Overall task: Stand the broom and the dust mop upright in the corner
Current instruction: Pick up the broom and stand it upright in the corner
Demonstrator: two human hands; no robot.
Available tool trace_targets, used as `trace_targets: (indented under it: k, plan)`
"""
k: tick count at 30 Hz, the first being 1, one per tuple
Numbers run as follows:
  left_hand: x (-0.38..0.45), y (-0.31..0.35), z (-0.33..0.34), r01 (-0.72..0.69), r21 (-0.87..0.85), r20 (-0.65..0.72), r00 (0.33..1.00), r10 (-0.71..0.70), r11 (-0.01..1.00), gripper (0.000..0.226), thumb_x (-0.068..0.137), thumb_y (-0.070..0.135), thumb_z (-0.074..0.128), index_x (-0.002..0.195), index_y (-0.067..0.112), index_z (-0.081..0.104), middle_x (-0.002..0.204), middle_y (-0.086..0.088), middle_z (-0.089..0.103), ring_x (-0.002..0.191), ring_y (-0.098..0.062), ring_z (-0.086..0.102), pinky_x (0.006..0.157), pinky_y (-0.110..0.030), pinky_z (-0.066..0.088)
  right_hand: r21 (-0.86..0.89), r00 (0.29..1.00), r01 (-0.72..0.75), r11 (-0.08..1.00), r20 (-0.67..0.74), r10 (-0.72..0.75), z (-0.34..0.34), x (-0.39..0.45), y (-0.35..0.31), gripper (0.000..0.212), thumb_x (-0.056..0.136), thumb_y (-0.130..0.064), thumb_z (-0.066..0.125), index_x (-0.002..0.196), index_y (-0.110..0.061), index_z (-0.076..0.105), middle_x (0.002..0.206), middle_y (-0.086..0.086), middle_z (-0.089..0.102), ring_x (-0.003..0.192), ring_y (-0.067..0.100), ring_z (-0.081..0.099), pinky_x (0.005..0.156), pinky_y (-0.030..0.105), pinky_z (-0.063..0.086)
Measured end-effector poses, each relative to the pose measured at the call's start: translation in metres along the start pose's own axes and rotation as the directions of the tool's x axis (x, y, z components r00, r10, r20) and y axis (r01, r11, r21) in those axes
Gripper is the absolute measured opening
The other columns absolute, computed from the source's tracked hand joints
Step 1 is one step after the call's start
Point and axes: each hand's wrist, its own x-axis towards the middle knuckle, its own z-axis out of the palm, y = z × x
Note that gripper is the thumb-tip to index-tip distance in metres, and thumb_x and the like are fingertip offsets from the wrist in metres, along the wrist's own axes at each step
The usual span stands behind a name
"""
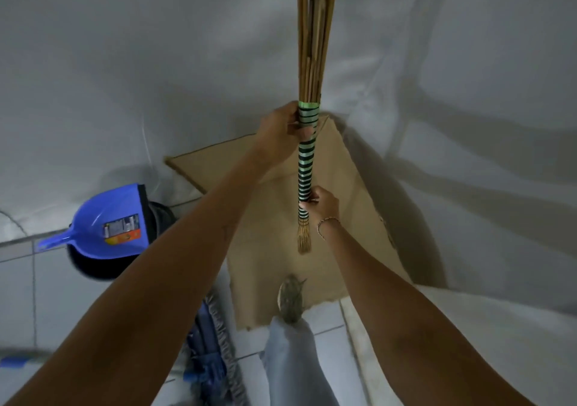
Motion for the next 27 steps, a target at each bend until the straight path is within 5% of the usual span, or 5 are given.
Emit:
trace_targets:
  k: [7,11,14,22,27]
  plan:
    - [0.095,-0.071,0.048,0.001,0.102,-0.104,0.995,0.010,0.995,0.032,0.077,0.005,0.068,0.109,0.008,0.062,0.093,0.005,0.066,0.087,-0.007,0.064,0.067,0.008,0.042,0.024,0.997,-0.079,0.997,0.010,0.079,0.031,0.120,0.033,0.024,0.078,-0.002,0.068,0.101,0.000,0.066,0.105,0.018,0.071,0.100,0.031,0.065,0.089,0.034,0.050]
    - [0.123,-0.116,0.073,0.024,0.049,-0.178,0.984,-0.015,0.999,0.040,0.072,0.007,0.075,0.110,0.007,0.063,0.103,-0.004,0.073,0.089,-0.009,0.068,0.075,-0.003,0.047,0.126,0.990,-0.134,0.983,-0.035,0.140,0.050,0.165,0.056,0.024,0.081,-0.002,0.065,0.105,0.001,0.065,0.106,0.020,0.071,0.102,0.031,0.065,0.086,0.030,0.048]
    - [0.133,-0.129,0.088,0.038,-0.053,-0.246,0.968,-0.050,0.998,0.045,0.068,0.011,0.080,0.109,0.007,0.064,0.095,0.001,0.072,0.075,0.009,0.064,0.066,0.002,0.048,0.143,0.986,-0.137,0.980,-0.072,0.149,0.050,0.173,0.070,0.028,0.086,-0.008,0.061,0.114,-0.003,0.062,0.111,0.015,0.070,0.105,0.029,0.064,0.090,0.032,0.048]
    - [0.146,-0.119,0.096,-0.005,-0.161,-0.302,0.952,-0.044,0.987,0.052,0.066,0.013,0.082,0.113,0.008,0.062,0.109,-0.007,0.073,0.100,-0.015,0.069,0.093,-0.034,0.057,0.113,0.991,-0.098,0.989,-0.084,0.108,0.033,0.182,0.065,0.035,0.095,-0.013,0.046,0.129,-0.010,0.054,0.126,0.010,0.063,0.117,0.024,0.058,0.090,0.024,0.044]
    - [0.152,-0.119,0.094,0.007,-0.106,-0.242,0.970,-0.033,0.994,0.056,0.073,0.011,0.077,0.123,0.007,0.053,0.117,-0.009,0.068,0.109,-0.019,0.064,0.099,-0.039,0.052,0.205,0.995,-0.094,0.974,-0.016,0.100,0.033,0.191,0.047,0.043,0.093,-0.003,0.040,0.134,-0.015,0.049,0.129,0.009,0.061,0.118,0.025,0.056,0.105,0.038,0.045]
